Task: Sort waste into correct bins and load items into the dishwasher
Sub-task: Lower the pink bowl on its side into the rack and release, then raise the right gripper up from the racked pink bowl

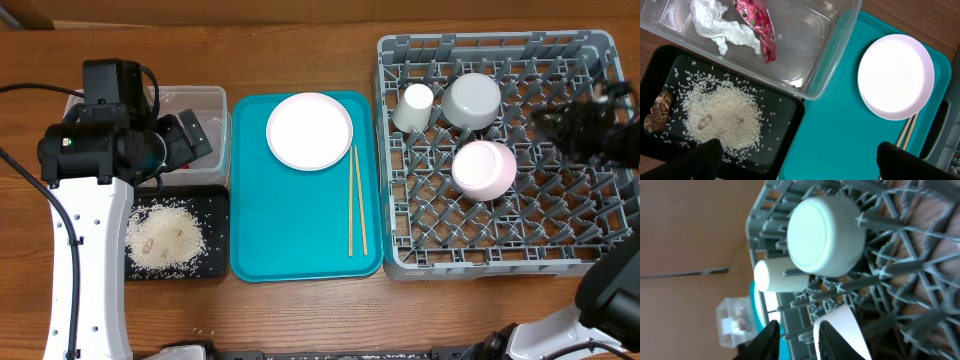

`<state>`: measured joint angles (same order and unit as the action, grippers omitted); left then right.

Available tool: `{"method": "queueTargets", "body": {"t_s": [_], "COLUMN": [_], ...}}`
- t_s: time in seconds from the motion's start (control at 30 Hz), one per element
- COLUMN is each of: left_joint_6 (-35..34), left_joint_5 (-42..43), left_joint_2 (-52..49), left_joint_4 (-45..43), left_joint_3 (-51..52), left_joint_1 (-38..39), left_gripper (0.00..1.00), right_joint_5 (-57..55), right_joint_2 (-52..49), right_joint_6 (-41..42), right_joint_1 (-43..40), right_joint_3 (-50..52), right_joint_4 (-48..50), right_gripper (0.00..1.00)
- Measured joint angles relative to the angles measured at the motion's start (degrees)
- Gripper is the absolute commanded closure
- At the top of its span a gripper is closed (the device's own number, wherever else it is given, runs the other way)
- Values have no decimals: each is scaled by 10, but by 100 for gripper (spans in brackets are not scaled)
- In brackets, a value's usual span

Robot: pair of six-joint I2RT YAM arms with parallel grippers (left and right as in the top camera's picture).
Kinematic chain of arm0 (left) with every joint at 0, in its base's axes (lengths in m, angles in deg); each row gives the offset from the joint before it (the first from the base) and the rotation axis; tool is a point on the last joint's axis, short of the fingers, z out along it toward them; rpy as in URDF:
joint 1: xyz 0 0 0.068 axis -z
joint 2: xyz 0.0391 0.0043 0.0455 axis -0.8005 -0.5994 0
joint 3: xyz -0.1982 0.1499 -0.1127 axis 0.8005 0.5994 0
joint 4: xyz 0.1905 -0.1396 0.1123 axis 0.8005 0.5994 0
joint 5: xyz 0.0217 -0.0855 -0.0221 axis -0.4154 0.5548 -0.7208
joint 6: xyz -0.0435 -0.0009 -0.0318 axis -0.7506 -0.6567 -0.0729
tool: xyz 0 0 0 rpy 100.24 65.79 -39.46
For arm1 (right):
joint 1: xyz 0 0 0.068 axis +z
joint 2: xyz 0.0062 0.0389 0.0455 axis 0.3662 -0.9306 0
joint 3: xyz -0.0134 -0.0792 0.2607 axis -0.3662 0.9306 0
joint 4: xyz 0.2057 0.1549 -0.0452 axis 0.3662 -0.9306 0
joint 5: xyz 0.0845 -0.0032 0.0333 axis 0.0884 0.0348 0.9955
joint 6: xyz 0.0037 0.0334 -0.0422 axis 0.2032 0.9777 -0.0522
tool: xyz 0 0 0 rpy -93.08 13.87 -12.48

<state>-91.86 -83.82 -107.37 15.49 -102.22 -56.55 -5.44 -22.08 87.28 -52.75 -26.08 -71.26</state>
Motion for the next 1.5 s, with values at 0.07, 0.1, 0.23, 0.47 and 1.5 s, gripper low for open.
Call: {"method": "queueTargets", "body": {"t_s": [0.07, 0.1, 0.23, 0.47, 1.5], "left_joint_6": [0, 0, 0, 0, 0], "left_joint_5": [0, 0, 0, 0, 0], "left_joint_2": [0, 0, 0, 0, 0], "left_joint_4": [0, 0, 0, 0, 0], "left_joint_3": [0, 0, 0, 0, 0], "left_joint_1": [0, 0, 0, 0, 0], "left_gripper": [0, 0, 0, 0, 0], "right_joint_5": [-41, -55, -145, -303, -549], "right_joint_2": [0, 0, 0, 0, 0], "right_joint_6": [-7, -9, -32, -43, -13], "right_joint_1": [13, 21, 94, 205, 275], "right_joint_3": [-41, -53, -88, -87, -73], "right_joint_4": [-47, -62, -134, -190, -199], "right_gripper": [72, 74, 96, 96, 91]}}
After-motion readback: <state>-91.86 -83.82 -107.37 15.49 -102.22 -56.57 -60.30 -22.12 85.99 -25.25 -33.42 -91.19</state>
